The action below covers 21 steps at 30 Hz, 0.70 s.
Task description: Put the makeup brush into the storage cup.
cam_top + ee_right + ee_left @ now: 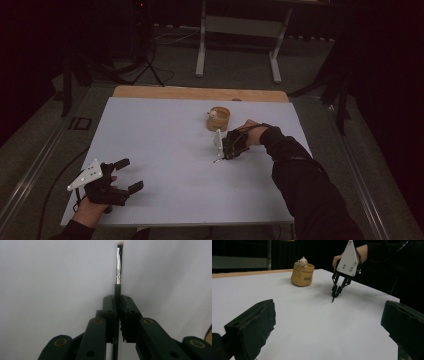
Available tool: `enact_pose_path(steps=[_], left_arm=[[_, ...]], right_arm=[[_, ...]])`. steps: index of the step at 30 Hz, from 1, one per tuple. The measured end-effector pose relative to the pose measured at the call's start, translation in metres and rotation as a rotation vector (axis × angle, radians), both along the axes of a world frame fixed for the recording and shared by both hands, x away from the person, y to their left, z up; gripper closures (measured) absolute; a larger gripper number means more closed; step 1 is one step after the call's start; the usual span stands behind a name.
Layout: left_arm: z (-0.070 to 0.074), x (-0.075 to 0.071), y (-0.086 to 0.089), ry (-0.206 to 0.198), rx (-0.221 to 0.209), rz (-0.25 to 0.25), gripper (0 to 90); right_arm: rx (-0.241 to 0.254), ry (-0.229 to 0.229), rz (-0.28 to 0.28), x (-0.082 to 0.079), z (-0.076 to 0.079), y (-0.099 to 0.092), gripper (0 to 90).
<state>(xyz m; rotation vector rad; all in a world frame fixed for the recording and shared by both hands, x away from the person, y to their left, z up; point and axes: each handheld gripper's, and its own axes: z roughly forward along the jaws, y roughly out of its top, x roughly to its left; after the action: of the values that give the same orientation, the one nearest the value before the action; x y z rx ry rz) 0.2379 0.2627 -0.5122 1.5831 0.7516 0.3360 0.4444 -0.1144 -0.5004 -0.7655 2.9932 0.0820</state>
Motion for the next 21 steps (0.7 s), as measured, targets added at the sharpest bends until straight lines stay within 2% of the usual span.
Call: enact_pose_path(steps=[2, 4, 7, 9, 15, 17, 19, 21], left_arm=[[0.000, 0.000, 0.000, 0.000, -0.002, -0.001, 0.0], [0.000, -0.001, 0.000, -0.001, -0.001, 0.001, 0.0], [0.000, 0.000, 0.000, -0.002, -0.004, 0.003, 0.0], [0.000, 0.000, 0.000, -0.001, -0.004, 0.002, 0.0], [0.001, -0.001, -0.001, -0.004, -0.001, 0.000, 0.0], [0.001, 0.000, 0.000, -0.005, -0.001, 0.001, 0.0], [0.001, 0.000, -0.001, -0.003, -0.003, 0.001, 0.0], [0.000, 0.000, -0.001, -0.001, -0.003, 0.000, 0.0]], right_arm=[[0.000, 0.002, -0.002, 0.000, 0.000, 0.000, 84.9], [0.029, -0.007, -0.027, 0.003, 0.004, -0.001, 85.0], [0.042, 0.001, -0.040, 0.004, 0.008, -0.002, 85.3], [0.069, 0.022, -0.071, 0.004, 0.015, -0.003, 85.5], [0.096, 0.039, -0.131, 0.008, 0.025, -0.008, 86.0], [0.111, 0.030, -0.148, 0.008, 0.028, -0.009, 86.0], [0.122, 0.043, -0.165, 0.009, 0.030, -0.010, 86.0], [0.150, 0.037, -0.189, 0.009, 0.035, -0.012, 86.0]])
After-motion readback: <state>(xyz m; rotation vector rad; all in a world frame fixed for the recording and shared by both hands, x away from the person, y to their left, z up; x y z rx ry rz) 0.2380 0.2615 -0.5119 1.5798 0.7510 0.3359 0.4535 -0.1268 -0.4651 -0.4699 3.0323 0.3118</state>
